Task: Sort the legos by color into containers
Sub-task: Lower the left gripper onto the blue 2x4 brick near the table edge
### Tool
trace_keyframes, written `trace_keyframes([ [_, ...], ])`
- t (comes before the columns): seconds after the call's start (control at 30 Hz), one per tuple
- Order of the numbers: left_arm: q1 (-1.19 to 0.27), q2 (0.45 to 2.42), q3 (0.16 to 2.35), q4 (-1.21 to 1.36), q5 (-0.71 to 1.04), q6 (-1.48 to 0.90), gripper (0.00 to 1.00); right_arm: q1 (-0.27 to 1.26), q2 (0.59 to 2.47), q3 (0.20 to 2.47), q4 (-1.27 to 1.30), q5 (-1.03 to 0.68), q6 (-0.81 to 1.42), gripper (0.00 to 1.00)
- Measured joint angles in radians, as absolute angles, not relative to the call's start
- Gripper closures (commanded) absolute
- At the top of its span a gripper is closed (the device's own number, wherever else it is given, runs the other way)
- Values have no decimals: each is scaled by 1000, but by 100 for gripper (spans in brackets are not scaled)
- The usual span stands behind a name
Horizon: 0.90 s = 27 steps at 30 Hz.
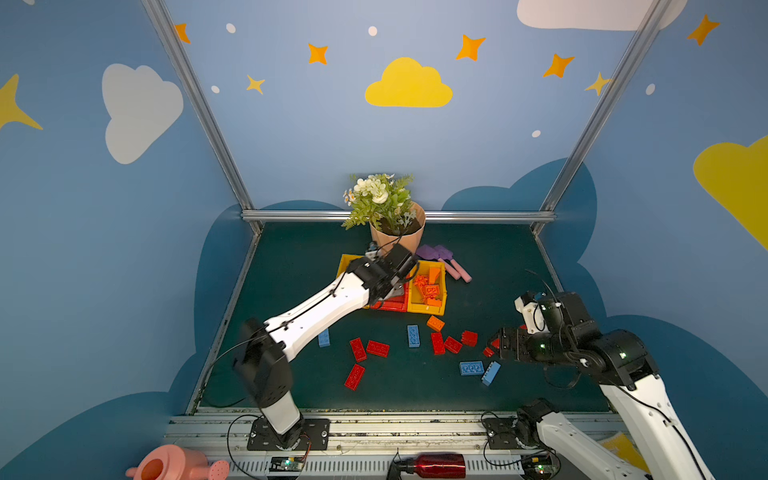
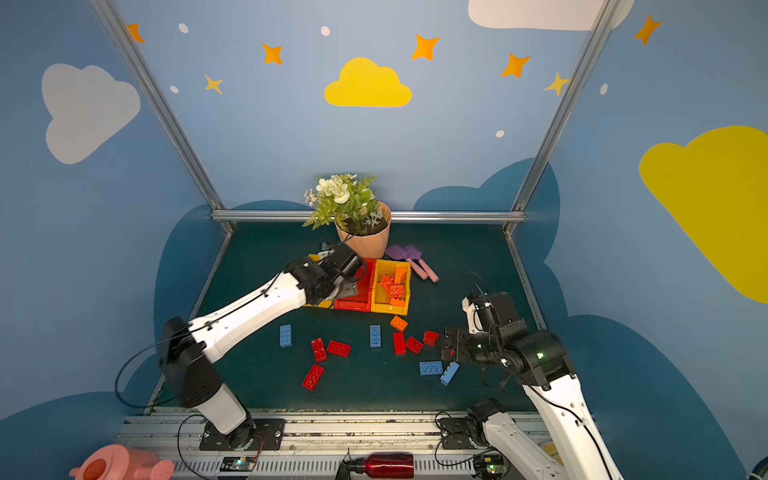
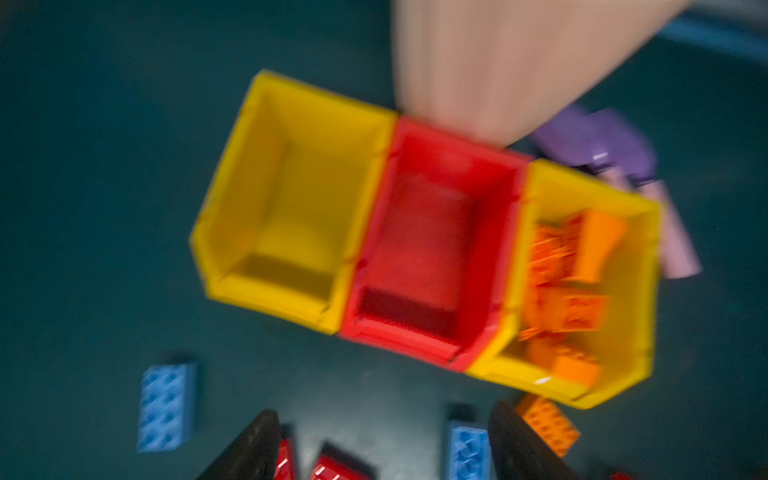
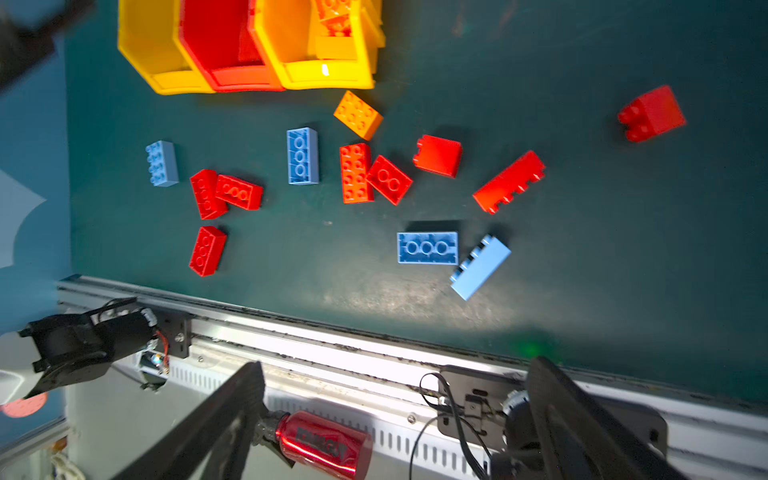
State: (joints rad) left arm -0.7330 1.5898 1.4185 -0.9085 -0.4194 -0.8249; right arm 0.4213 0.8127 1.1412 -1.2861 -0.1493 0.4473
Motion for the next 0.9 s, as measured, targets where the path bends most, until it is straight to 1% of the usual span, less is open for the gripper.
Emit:
trace_keyframes([
  [0.1,-673,1405,1149,-900,-441,-897,22,431,842,1127,-1243,-187,444,4],
  [0.17,-646,1306,1019,-901,-443,-929,22,441,864,1121,-1219,-207,443,4],
  [0.27,-608,1189,888,-889,-432,-955,21,460,905,1117,-1182,-230,441,4],
  [0.37,-542,1122,793,-835,-387,-950,21,475,938,1114,-1149,-250,442,4],
  [0.47,-480,1113,738,-785,-338,-931,21,486,954,1114,-1120,-257,450,4],
  [0.6,-427,1139,722,-728,-277,-891,21,499,962,1114,-1095,-259,466,4],
  [0.9,-340,1346,723,-621,-162,-813,23,516,982,1114,-1063,-250,500,4],
])
